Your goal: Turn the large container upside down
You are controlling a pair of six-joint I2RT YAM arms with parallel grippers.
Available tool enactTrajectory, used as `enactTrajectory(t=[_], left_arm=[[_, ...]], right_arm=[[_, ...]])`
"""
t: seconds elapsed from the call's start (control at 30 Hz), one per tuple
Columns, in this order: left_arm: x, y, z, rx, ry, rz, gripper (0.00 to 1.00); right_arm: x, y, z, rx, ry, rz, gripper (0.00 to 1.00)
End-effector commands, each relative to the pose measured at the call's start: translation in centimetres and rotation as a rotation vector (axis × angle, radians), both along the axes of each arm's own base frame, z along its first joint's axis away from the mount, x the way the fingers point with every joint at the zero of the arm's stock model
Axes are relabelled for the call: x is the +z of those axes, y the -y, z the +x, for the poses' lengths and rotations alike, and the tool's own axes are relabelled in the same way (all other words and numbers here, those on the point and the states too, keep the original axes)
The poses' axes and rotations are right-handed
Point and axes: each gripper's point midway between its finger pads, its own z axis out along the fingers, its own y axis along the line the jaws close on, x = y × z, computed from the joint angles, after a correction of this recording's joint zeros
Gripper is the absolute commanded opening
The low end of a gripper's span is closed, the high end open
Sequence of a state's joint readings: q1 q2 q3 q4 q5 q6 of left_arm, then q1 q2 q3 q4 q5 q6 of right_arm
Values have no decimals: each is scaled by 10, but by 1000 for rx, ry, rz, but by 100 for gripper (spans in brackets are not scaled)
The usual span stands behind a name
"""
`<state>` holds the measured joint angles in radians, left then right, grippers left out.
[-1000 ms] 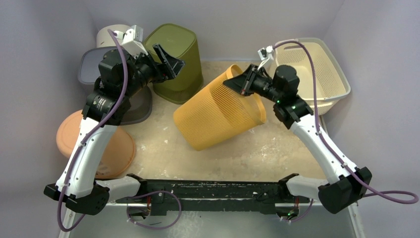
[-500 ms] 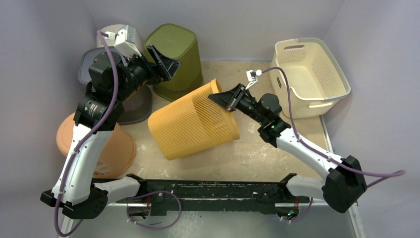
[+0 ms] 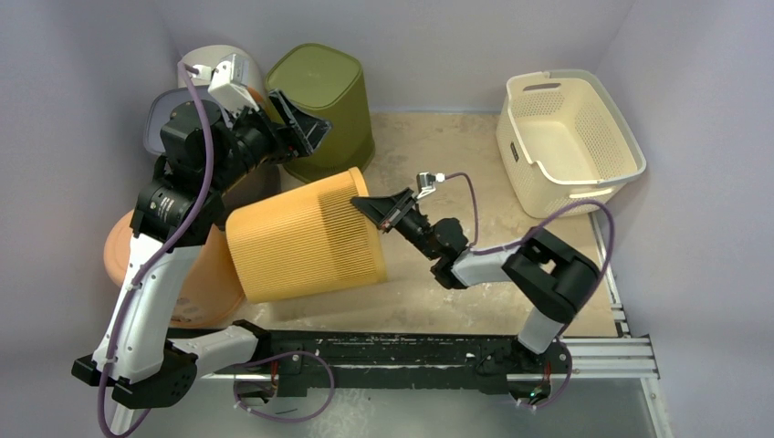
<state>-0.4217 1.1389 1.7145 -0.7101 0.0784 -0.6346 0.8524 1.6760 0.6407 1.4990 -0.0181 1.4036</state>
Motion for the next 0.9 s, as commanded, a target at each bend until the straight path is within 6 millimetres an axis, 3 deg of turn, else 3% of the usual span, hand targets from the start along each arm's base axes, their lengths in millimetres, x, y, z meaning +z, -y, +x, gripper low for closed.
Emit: enactTrajectory(t=[0.0, 0.5, 0.57, 0.67, 0.77, 0.87], left_arm=[[12, 1, -6, -24, 41, 8, 76], [8, 5, 3, -28, 33, 33, 76], [9, 5, 4, -30, 35, 30, 76], [10, 6, 4, -31, 36, 25, 76], [4, 5, 5, -26, 25, 30, 76], [-1, 7, 6, -30, 16, 28, 76]], right_arm=[[92, 42, -25, 12, 132, 522, 0], [120, 74, -26, 41, 19, 725, 0], [109, 79, -24, 20, -21, 719, 0], [75, 91, -19, -28, -117, 684, 0], [38, 111, -19, -95, -186, 608, 0], [16, 132, -18, -139, -211, 547, 0]])
